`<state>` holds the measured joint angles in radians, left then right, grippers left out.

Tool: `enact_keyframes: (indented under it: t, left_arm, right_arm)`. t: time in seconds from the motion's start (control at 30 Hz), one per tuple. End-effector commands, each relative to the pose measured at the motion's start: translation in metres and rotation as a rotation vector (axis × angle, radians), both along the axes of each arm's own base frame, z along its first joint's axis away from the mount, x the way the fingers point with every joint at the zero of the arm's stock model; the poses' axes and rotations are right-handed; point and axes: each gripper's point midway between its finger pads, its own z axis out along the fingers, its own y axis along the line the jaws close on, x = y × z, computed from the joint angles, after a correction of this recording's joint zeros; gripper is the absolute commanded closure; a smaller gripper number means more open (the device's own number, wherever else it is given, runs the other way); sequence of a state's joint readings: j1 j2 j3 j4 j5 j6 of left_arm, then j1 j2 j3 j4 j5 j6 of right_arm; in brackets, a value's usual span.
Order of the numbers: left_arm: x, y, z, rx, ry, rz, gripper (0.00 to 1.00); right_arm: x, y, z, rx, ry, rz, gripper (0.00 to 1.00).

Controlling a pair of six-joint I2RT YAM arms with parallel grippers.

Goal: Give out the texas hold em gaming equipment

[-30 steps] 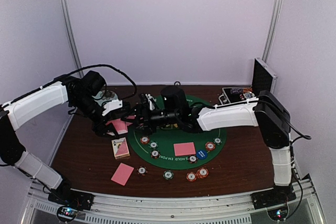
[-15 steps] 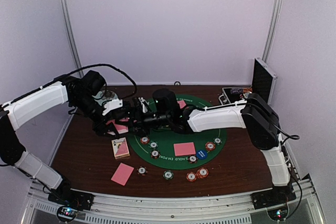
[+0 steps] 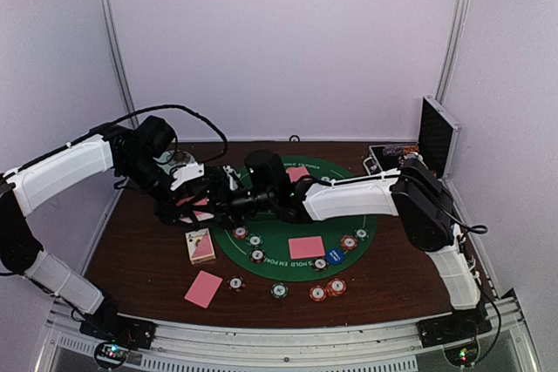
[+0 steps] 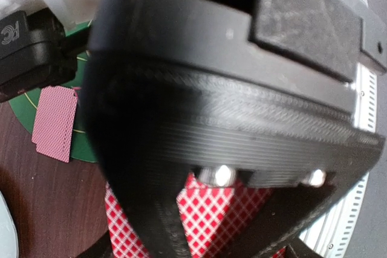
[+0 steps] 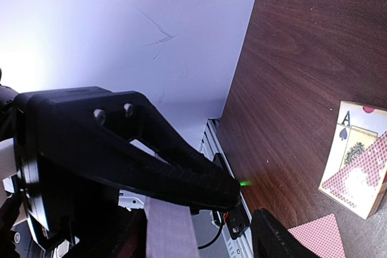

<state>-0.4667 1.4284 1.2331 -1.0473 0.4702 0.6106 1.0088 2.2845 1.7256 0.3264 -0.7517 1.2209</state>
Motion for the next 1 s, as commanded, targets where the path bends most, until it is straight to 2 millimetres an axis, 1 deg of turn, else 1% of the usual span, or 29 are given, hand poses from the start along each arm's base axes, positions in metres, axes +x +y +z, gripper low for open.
enact_keyframes:
  t: [0.0, 0.17, 0.23, 0.33, 0.5, 0.63, 0.73, 0.97]
  left_arm:
    - [0.007, -0.01, 0.014, -0.051, -0.041, -0.012, 1.0]
    - [0.006, -0.009, 0.014, -0.049, -0.043, -0.014, 1.0]
    - [0.006, -0.01, 0.014, -0.05, -0.041, -0.015, 1.0]
    - [0.006, -0.01, 0.013, -0.049, -0.039, -0.014, 1.0]
    - [0.006, -0.009, 0.013, -0.047, -0.043, -0.012, 1.0]
    - [0.004, -0.007, 0.012, -0.042, -0.044, -0.013, 1.0]
    - [0.004, -0.008, 0.011, -0.042, -0.039, -0.015, 1.0]
    - [0.004, -0.008, 0.011, -0.041, -0.037, -0.014, 1.0]
  right_arm:
    - [0.006, -0.015, -0.014, -0.044, 0.036, -0.026, 0.42]
    - [0.01, -0.036, -0.018, -0.055, 0.043, -0.055, 0.46]
    - [0.01, -0.039, -0.015, -0.052, 0.04, -0.059, 0.49]
    - [0.009, -0.041, -0.005, -0.042, 0.026, -0.053, 0.55]
    - [0.01, -0.046, 0.006, -0.042, 0.006, -0.055, 0.66]
    - [0.014, -0.056, 0.013, -0.044, -0.001, -0.072, 0.74]
    - [0.016, -0.064, 0.023, -0.037, -0.016, -0.086, 0.82]
    - [0.017, -0.074, 0.04, -0.025, -0.031, -0.1, 0.94]
